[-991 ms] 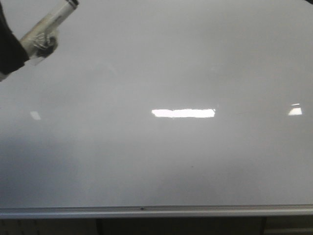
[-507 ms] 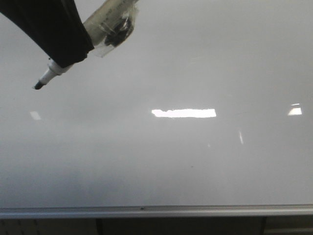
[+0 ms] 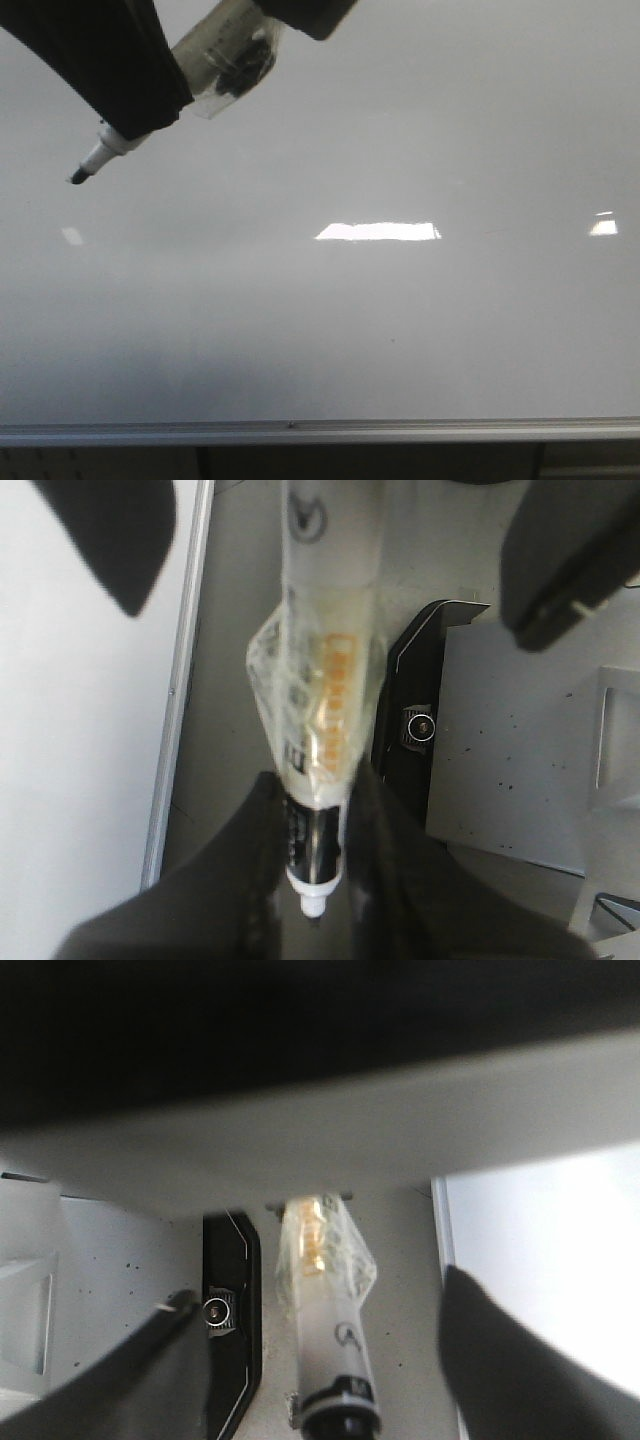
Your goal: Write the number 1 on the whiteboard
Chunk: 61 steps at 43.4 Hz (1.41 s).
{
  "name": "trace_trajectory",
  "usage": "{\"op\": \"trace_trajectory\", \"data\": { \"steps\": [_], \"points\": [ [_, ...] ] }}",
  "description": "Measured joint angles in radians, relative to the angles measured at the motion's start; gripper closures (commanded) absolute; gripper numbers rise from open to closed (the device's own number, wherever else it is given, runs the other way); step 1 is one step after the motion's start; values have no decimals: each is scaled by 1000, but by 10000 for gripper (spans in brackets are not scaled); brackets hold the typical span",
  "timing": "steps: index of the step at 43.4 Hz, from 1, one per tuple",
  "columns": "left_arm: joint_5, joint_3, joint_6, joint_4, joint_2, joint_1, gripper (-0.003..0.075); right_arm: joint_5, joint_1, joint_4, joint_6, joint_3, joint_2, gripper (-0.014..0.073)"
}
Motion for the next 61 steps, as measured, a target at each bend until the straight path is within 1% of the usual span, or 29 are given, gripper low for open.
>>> {"op": "trace_trajectory", "data": {
  "steps": [6, 11, 17, 26, 29, 31, 32, 33, 34, 35, 37, 40, 42, 44, 46, 52, 57, 58, 61],
  "points": [
    [0, 0, 0, 0, 0, 0, 741, -2, 0, 4, 0, 0, 2, 386],
    [0, 0, 0, 0, 0, 0, 741, -2, 0, 4, -2, 0, 2, 460],
    [0, 0, 11, 4, 0, -1, 741, 0, 0, 6, -2, 0, 2, 536],
    [-5, 0, 15, 6, 0, -1, 733, 0, 0, 6, -2, 0, 2, 602],
    [-6, 0, 16, 6, 0, -1, 678, 0, 0, 6, -2, 0, 2, 617],
    [-6, 0, 16, 6, 0, -1, 619, 0, 0, 6, -2, 0, 2, 624],
    [-6, 0, 16, 6, 0, -1, 582, 0, 0, 6, -2, 0, 2, 624],
    [-6, 0, 16, 6, 0, -1, 528, 0, 0, 6, -2, 0, 2, 624],
    [-7, 0, 16, 6, 0, -1, 499, 0, 0, 6, -2, 0, 2, 624],
    [-7, 0, 16, 6, 0, -1, 440, 0, 0, 6, -2, 0, 2, 624],
    [-11, 0, 16, 8, 0, -1, 355, 0, 0, 6, 0, 0, 2, 624],
    [-24, 0, 10, 10, 0, -1, 252, 0, 0, 6, 6, 0, 2, 624],
    [-37, 0, -1, 17, -2, -1, 217, 0, 0, 3, 8, 0, 2, 624],
    [-48, 0, -17, 33, -6, -1, 202, 3, 0, -7, 14, 0, 2, 624],
    [-56, 0, -39, 50, -16, -1, 206, 9, 0, -27, 22, 0, 2, 624],
    [-72, 0, -94, 81, -71, 39, 206, 16, 0, -147, 108, 0, -17, 624],
    [-72, 0, -140, 85, -131, 99, 206, 42, 0, -308, 268, 0, -72, 624],
    [-72, 0, -152, 85, -147, 113, 206, 58, -2, -360, 335, 0, -87, 624],
    [-72, 0, -184, 85, -175, 148, 206, 84, -29, -456, 487, 2, -128, 624]
  ]
}}
